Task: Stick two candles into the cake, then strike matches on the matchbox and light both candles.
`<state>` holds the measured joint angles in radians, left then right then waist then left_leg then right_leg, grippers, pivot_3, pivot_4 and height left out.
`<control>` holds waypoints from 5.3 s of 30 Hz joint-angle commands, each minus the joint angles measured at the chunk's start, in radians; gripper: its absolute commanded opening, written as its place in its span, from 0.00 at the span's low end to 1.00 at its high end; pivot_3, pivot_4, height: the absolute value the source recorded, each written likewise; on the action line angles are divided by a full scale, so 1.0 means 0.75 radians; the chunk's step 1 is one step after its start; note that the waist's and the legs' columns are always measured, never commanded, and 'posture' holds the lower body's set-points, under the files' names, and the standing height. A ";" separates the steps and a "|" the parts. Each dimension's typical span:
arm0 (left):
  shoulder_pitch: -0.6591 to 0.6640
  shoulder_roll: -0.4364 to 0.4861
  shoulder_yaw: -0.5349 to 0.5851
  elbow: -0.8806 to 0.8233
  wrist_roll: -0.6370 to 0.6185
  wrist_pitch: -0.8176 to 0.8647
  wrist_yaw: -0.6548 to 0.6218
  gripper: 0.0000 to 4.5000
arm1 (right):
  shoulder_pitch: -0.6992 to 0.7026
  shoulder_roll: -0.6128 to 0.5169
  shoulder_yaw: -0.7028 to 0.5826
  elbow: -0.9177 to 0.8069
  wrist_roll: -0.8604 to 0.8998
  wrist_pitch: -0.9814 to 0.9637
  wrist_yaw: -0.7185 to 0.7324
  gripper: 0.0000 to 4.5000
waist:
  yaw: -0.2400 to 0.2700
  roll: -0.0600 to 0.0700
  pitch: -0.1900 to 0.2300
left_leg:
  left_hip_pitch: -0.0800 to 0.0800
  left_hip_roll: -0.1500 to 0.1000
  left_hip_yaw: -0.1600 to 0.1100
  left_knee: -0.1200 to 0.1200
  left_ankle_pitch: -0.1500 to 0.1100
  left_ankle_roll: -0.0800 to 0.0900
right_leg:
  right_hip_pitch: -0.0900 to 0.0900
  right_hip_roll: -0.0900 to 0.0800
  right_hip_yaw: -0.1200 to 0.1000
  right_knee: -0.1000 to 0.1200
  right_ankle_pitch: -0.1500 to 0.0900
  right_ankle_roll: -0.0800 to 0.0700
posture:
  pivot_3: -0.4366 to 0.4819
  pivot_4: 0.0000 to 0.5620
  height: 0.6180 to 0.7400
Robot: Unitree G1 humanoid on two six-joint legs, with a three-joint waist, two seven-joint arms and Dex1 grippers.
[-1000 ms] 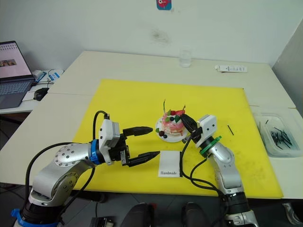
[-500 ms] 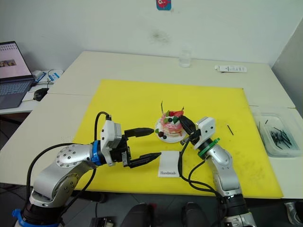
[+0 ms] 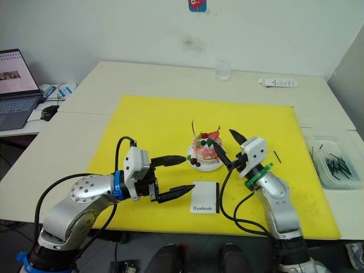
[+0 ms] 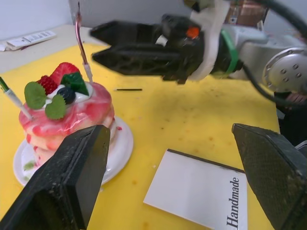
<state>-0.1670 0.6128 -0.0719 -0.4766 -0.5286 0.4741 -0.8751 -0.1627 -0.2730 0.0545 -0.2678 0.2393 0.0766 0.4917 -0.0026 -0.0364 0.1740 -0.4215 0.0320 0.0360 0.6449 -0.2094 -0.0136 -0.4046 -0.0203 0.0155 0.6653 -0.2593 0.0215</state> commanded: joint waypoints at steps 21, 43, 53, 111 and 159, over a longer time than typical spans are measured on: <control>-0.326 -0.083 0.143 0.364 -0.689 1.270 0.314 1.00 | 0.261 -0.617 -0.047 -0.391 0.078 0.536 0.294 0.01 | 0.000 -0.001 0.000 | 0.001 -0.003 -0.001 0.000 0.000 0.000 | 0.001 0.002 -0.002 0.000 -0.001 0.000 | 0.48 0.27 0.98; -0.313 -0.283 0.155 0.431 -0.625 1.393 0.450 1.00 | 0.055 -0.629 0.285 -0.475 0.036 0.878 0.330 0.01 | 0.005 -0.001 -0.002 | 0.001 -0.005 -0.001 0.002 0.000 0.000 | 0.003 -0.001 0.000 -0.001 0.001 0.003 | 0.48 0.27 0.98; -0.291 -0.304 0.148 0.420 -0.606 1.378 0.463 1.00 | -0.083 -0.560 0.355 -0.423 0.030 0.912 0.353 0.01 | 0.007 0.000 -0.002 | 0.001 -0.005 -0.001 0.002 0.000 0.000 | 0.003 -0.001 -0.001 -0.002 0.001 0.003 | 0.48 0.27 0.98; -0.230 -0.261 0.065 0.476 -0.427 1.227 0.421 0.00 | -0.140 -0.504 0.415 -0.399 0.006 0.986 0.338 0.00 | 0.005 0.000 -0.003 | 0.001 -0.004 -0.002 0.000 0.000 0.000 | 0.003 -0.002 -0.001 -0.003 0.000 0.001 | 0.48 0.27 0.98; -0.216 -0.253 0.067 0.513 -0.401 1.229 0.394 0.00 | -0.205 -0.411 0.513 -0.348 -0.078 0.935 0.359 0.00 | 0.000 0.000 -0.003 | 0.003 -0.002 -0.003 -0.002 0.000 0.000 | 0.002 -0.003 -0.002 -0.002 -0.002 -0.003 | 0.48 0.27 0.98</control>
<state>-0.3601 0.4130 0.0200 -0.1182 -0.8770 1.3873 -0.6025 -0.3026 -0.5870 0.4338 -0.5061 0.1784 0.7832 0.7591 -0.0026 -0.0366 0.1716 -0.4190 0.0308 0.0333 0.6434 -0.2095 -0.0137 -0.4030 -0.0226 0.0139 0.6640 -0.2610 0.0190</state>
